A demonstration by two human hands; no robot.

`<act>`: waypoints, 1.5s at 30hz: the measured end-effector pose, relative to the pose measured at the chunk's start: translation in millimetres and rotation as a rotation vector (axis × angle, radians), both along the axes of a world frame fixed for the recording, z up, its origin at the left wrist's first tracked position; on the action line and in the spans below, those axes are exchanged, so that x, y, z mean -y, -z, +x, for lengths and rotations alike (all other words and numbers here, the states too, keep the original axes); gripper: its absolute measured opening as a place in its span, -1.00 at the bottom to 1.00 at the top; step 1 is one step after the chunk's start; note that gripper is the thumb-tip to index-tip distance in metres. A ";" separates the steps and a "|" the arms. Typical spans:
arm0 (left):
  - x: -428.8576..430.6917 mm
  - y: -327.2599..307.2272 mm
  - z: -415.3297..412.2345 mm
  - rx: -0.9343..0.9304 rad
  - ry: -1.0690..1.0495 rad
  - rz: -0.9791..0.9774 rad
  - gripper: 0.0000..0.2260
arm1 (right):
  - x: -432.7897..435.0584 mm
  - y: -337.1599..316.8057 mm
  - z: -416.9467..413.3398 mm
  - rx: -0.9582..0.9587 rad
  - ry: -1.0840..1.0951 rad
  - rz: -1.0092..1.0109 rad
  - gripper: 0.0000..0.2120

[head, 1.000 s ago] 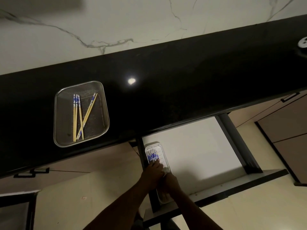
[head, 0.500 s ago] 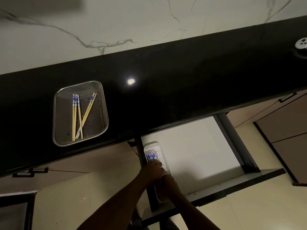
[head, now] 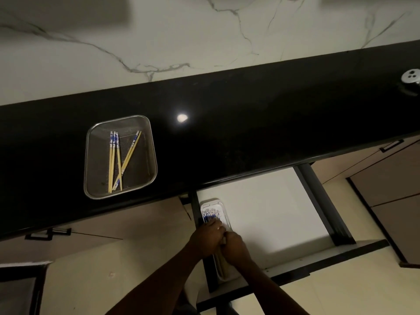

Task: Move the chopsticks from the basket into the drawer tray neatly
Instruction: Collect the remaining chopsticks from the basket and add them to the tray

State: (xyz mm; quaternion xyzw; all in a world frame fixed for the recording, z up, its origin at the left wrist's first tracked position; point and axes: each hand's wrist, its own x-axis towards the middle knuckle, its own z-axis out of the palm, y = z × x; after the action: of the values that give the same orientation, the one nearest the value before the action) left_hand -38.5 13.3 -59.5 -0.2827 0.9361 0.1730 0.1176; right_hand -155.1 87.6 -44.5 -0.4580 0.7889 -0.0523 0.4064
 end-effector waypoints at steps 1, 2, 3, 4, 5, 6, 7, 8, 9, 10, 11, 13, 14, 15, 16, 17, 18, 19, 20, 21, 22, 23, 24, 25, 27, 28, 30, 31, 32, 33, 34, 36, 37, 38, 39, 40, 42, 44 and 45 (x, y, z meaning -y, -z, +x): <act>1.1 -4.4 2.8 -0.026 -0.036 -0.003 -0.64 | 1.6 -3.6 -0.6 -0.011 0.021 -0.019 -0.70; 2.4 -9.1 6.9 -0.060 -0.080 -0.003 -0.62 | 3.1 -8.9 0.1 -0.022 0.036 -0.042 -0.71; 3.2 -14.4 11.0 -0.103 -0.124 -0.006 -0.61 | 4.5 -14.4 1.2 -0.033 0.044 -0.075 -0.71; 4.2 -19.8 15.6 -0.154 -0.156 -0.016 -0.62 | 6.0 -20.6 2.4 -0.039 0.046 -0.121 -0.71; 5.2 -24.7 20.5 -0.218 -0.177 -0.037 -0.62 | 7.9 -26.7 3.7 -0.042 0.043 -0.176 -0.70; 6.2 -28.8 24.2 -0.274 -0.196 -0.056 -0.63 | 9.4 -32.5 4.1 -0.045 0.033 -0.237 -0.68; 8.3 -34.0 29.2 -0.323 -0.225 -0.073 -0.64 | 11.7 -39.3 4.9 -0.044 0.021 -0.304 -0.64; 10.3 -39.4 34.6 -0.368 -0.264 -0.087 -0.63 | 13.5 -46.2 5.7 -0.043 0.012 -0.365 -0.60; 13.3 -45.7 40.5 -0.407 -0.310 -0.091 -0.62 | 16.2 -53.5 6.6 -0.051 0.004 -0.421 -0.57; 16.9 -53.9 46.3 -0.441 -0.360 -0.089 -0.59 | 19.2 -60.6 7.6 -0.069 -0.008 -0.479 -0.56; 20.2 -61.8 51.6 -0.463 -0.407 -0.087 -0.57 | 21.9 -66.3 8.0 -0.096 -0.021 -0.532 -0.54; 29.4 -77.3 65.9 -0.508 -0.464 -0.168 -0.54 | 30.4 -80.7 12.8 -0.177 -0.065 -0.601 -0.47; 34.2 -84.9 74.1 -0.527 -0.481 -0.224 -0.52 | 36.4 -88.6 16.8 -0.226 -0.091 -0.629 -0.43; 38.9 -93.4 82.2 -0.549 -0.510 -0.255 -0.49 | 43.5 -96.4 21.1 -0.269 -0.112 -0.664 -0.40; 43.8 -100.0 89.6 -0.551 -0.545 -0.265 -0.46 | 50.6 -103.5 25.3 -0.301 -0.127 -0.697 -0.37; 49.6 -105.9 99.6 -0.548 -0.572 -0.286 -0.45 | 59.6 -111.7 31.5 -0.321 -0.142 -0.726 -0.36; 55.8 -109.9 110.1 -0.548 -0.588 -0.323 -0.43 | 68.6 -119.6 38.1 -0.330 -0.159 -0.749 -0.35; 62.1 -114.0 120.8 -0.550 -0.605 -0.358 -0.43 | 78.6 -127.1 45.3 -0.334 -0.173 -0.773 -0.35; 69.1 -119.3 131.4 -0.548 -0.619 -0.381 -0.42 | 89.0 -134.3 53.0 -0.333 -0.183 -0.796 -0.35; 75.7 -124.7 140.7 -0.557 -0.631 -0.389 -0.42 | 98.6 -140.9 59.8 -0.335 -0.190 -0.817 -0.35; 82.3 -129.6 151.1 -0.566 -0.649 -0.395 -0.43 | 109.0 -148.3 68.7 -0.337 -0.199 -0.835 -0.35; 87.8 -133.7 161.2 -0.578 -0.675 -0.396 -0.43 | 118.6 -154.7 77.7 -0.338 -0.209 -0.847 -0.35; 92.8 -137.2 171.7 -0.590 -0.705 -0.397 -0.42 | 128.3 -160.3 87.3 -0.336 -0.218 -0.852 -0.35; 97.6 -140.3 182.7 -0.595 -0.732 -0.401 -0.41 | 137.9 -164.8 97.4 -0.332 -0.227 -0.854 -0.35; 105.0 -144.6 201.9 -0.573 -0.766 -0.427 -0.41 | 154.6 -171.9 117.2 -0.315 -0.246 -0.862 -0.35; 107.9 -146.7 211.2 -0.551 -0.781 -0.444 -0.42 | 162.7 -174.4 127.7 -0.299 -0.261 -0.874 -0.36; 113.6 -150.6 228.6 -0.527 -0.810 -0.458 -0.44 | 178.6 -175.2 148.9 -0.259 -0.311 -0.887 -0.46; 115.7 -151.9 235.6 -0.523 -0.820 -0.459 -0.45 | 186.1 -173.9 158.1 -0.236 -0.332 -0.877 -0.52; 118.3 -152.6 243.1 -0.516 -0.825 -0.463 -0.46 | 194.2 -172.1 168.1 -0.202 -0.351 -0.854 -0.59; 119.9 -151.9 249.7 -0.508 -0.829 -0.467 -0.47 | 201.7 -169.0 177.9 -0.151 -0.360 -0.818 -0.65; 122.6 -150.7 257.9 -0.497 -0.834 -0.469 -0.47 | 210.9 -165.9 190.3 -0.089 -0.352 -0.768 -0.72; 124.2 -150.0 263.9 -0.495 -0.845 -0.467 -0.46 | 225.4 -159.3 203.7 0.016 -0.292 -0.599 -0.85; 125.6 -149.5 266.7 -0.496 -0.854 -0.461 -0.45 | 232.7 -156.3 209.6 0.045 -0.254 -0.499 -0.88; 127.3 -149.3 270.5 -0.496 -0.870 -0.450 -0.45 | 239.8 -152.9 216.4 0.060 -0.223 -0.411 -0.88; 130.9 -149.0 274.9 -0.497 -0.892 -0.439 -0.47 | 246.7 -149.2 223.4 0.071 -0.205 -0.343 -0.88; 134.9 -149.7 278.8 -0.502 -0.922 -0.418 -0.49 | 251.9 -146.0 229.4 0.074 -0.202 -0.296 -0.88; 142.0 -151.3 284.3 -0.541 -0.973 -0.331 -0.53 | 258.0 -139.9 238.0 0.051 -0.211 -0.262 -0.89; 146.6 -154.4 287.3 -0.604 -0.989 -0.235 -0.60 | 263.1 -134.6 244.1 0.025 -0.197 -0.255 -0.87; 149.1 -156.0 288.5 -0.625 -0.982 -0.212 -0.65 | 265.2 -134.6 245.9 0.021 -0.189 -0.248 -0.86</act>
State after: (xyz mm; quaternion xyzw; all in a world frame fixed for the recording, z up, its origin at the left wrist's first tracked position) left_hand 250.0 -135.8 96.5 -0.6287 0.6980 0.1877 -0.2867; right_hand 90.7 -177.6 90.1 -0.5764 0.7254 -0.1156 0.3579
